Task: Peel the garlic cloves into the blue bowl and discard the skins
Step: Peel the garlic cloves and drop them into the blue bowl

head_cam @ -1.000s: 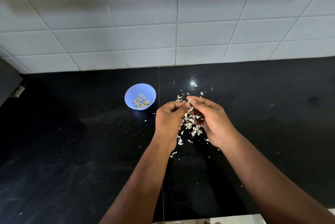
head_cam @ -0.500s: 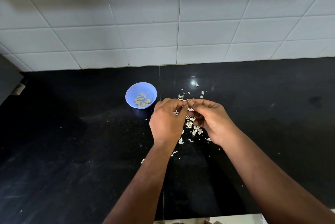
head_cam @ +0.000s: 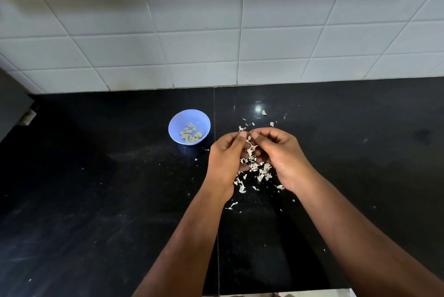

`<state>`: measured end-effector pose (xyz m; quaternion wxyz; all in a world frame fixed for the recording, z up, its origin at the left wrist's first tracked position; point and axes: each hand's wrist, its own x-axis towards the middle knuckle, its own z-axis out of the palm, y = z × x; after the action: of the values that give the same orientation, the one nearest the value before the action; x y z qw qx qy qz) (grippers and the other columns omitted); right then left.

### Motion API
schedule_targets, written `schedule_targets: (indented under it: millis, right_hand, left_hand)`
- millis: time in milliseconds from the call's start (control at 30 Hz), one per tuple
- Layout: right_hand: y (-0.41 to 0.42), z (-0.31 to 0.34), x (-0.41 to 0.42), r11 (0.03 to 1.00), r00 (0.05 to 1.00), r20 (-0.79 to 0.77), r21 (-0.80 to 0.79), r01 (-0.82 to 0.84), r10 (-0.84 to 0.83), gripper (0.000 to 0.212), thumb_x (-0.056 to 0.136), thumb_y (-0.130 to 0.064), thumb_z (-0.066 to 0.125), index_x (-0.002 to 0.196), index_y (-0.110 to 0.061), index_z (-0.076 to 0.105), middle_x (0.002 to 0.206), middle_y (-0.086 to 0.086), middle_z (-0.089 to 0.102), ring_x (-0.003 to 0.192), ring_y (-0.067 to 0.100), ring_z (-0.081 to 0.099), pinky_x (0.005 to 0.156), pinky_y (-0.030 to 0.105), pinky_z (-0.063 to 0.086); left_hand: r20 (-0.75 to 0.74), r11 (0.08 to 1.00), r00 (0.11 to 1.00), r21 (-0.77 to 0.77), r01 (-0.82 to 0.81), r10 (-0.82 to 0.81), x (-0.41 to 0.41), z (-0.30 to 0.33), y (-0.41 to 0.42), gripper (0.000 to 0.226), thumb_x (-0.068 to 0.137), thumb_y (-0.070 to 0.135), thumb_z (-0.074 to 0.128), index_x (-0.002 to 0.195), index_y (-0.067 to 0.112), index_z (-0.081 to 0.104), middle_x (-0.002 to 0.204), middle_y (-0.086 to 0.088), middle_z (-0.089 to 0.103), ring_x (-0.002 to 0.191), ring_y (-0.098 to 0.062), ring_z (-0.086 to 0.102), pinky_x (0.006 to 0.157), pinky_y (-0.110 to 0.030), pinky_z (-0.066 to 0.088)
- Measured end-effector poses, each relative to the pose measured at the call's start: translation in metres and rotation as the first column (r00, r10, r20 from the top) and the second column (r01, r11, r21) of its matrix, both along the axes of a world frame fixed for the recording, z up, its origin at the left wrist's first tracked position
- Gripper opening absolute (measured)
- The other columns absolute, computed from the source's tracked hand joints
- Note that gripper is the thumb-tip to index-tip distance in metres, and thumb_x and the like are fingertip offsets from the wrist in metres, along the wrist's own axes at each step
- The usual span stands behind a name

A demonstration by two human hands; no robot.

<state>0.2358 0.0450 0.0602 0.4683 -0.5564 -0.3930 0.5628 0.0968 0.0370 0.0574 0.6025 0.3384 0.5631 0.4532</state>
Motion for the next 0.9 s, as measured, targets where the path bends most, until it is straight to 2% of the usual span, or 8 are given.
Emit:
schedule_targets:
  millis: [200, 300, 367, 467, 600, 733, 833, 900]
  right_hand:
    - [0.0, 0.003, -0.001, 0.997, 0.996, 0.06, 0.044, -0.067, 0.065, 0.015, 0.1, -0.007, 0.067, 0.107, -0.009, 0.08, 0.087, 0.009, 0.078, 0.072, 0.013, 0.067, 0.066, 0.026, 0.06]
    - [0.0, 0.001, -0.004, 0.994, 0.993, 0.061, 0.038, -0.106, 0.103, 0.016, 0.101, -0.005, 0.066, 0.112, -0.008, 0.077, 0.089, 0.011, 0.078, 0.075, 0.015, 0.071, 0.07, 0.029, 0.063]
    - [0.001, 0.0, -0.005, 0.993, 0.992, 0.066, 0.037, -0.108, 0.106, 0.023, 0.101, -0.005, 0.067, 0.12, -0.015, 0.073, 0.087, 0.008, 0.078, 0.076, 0.018, 0.073, 0.074, 0.032, 0.064]
    - [0.004, -0.001, -0.004, 0.994, 0.994, 0.014, 0.008, -0.106, 0.106, 0.035, 0.1, -0.005, 0.067, 0.13, -0.023, 0.068, 0.09, 0.008, 0.076, 0.078, 0.017, 0.073, 0.074, 0.027, 0.061]
    - [0.005, 0.0, -0.004, 0.993, 0.991, -0.055, 0.019, -0.119, 0.12, 0.021, 0.099, -0.008, 0.068, 0.117, -0.011, 0.078, 0.095, 0.013, 0.078, 0.081, 0.018, 0.07, 0.072, 0.027, 0.059]
    - [0.004, 0.0, -0.008, 0.996, 0.987, -0.135, 0.022, -0.088, 0.09, 0.016, 0.1, -0.008, 0.067, 0.112, -0.009, 0.077, 0.09, 0.012, 0.075, 0.076, 0.017, 0.069, 0.066, 0.028, 0.058]
    - [0.005, 0.002, -0.009, 0.997, 0.99, -0.114, 0.014, -0.076, 0.078, 0.011, 0.099, -0.015, 0.07, 0.106, -0.012, 0.077, 0.083, 0.008, 0.071, 0.072, 0.015, 0.066, 0.066, 0.029, 0.055]
    - [0.005, 0.002, -0.01, 0.994, 0.989, -0.1, 0.022, -0.107, 0.109, 0.017, 0.097, -0.02, 0.073, 0.108, -0.007, 0.076, 0.083, 0.009, 0.07, 0.072, 0.016, 0.065, 0.067, 0.028, 0.056]
  left_hand:
    - [0.172, 0.981, 0.984, -0.193, -0.006, 0.04, -0.005, 0.0, 0.006, 0.012, 0.094, 0.027, 0.08, 0.094, 0.015, 0.08, 0.08, 0.001, 0.07, 0.066, -0.007, 0.061, 0.053, -0.027, 0.054]
    - [0.149, 0.978, 0.987, -0.204, -0.033, 0.064, -0.005, -0.002, 0.008, 0.019, 0.091, 0.03, 0.083, 0.094, 0.012, 0.08, 0.082, -0.003, 0.072, 0.071, -0.01, 0.064, 0.053, -0.025, 0.054]
    - [0.107, 0.98, 0.991, -0.189, -0.06, 0.081, -0.003, -0.002, 0.007, 0.021, 0.093, 0.031, 0.082, 0.094, 0.01, 0.08, 0.08, -0.004, 0.071, 0.071, -0.012, 0.064, 0.054, -0.025, 0.056]
    - [0.154, 0.983, 0.982, -0.163, -0.079, 0.105, 0.0, 0.0, 0.005, 0.017, 0.097, 0.028, 0.077, 0.089, 0.013, 0.077, 0.074, -0.002, 0.069, 0.064, -0.01, 0.065, 0.057, -0.026, 0.057]
    - [0.256, 0.985, 0.96, -0.159, -0.073, 0.112, 0.001, 0.0, 0.004, 0.015, 0.1, 0.022, 0.073, 0.086, 0.016, 0.076, 0.075, 0.0, 0.07, 0.068, -0.011, 0.066, 0.058, -0.028, 0.056]
    - [0.317, 0.985, 0.941, -0.157, -0.073, 0.12, 0.002, 0.002, 0.004, 0.014, 0.101, 0.026, 0.071, 0.09, 0.018, 0.075, 0.078, 0.001, 0.068, 0.07, -0.011, 0.064, 0.058, -0.027, 0.053]
    - [0.356, 0.975, 0.926, -0.218, -0.048, 0.125, 0.004, 0.001, 0.003, 0.016, 0.098, 0.033, 0.074, 0.088, 0.02, 0.073, 0.077, 0.002, 0.067, 0.069, -0.01, 0.065, 0.058, -0.025, 0.052]
    - [0.357, 0.965, 0.923, -0.258, -0.047, 0.141, 0.004, 0.001, 0.003, 0.017, 0.096, 0.034, 0.075, 0.092, 0.018, 0.072, 0.079, 0.0, 0.068, 0.07, -0.012, 0.065, 0.06, -0.025, 0.052]
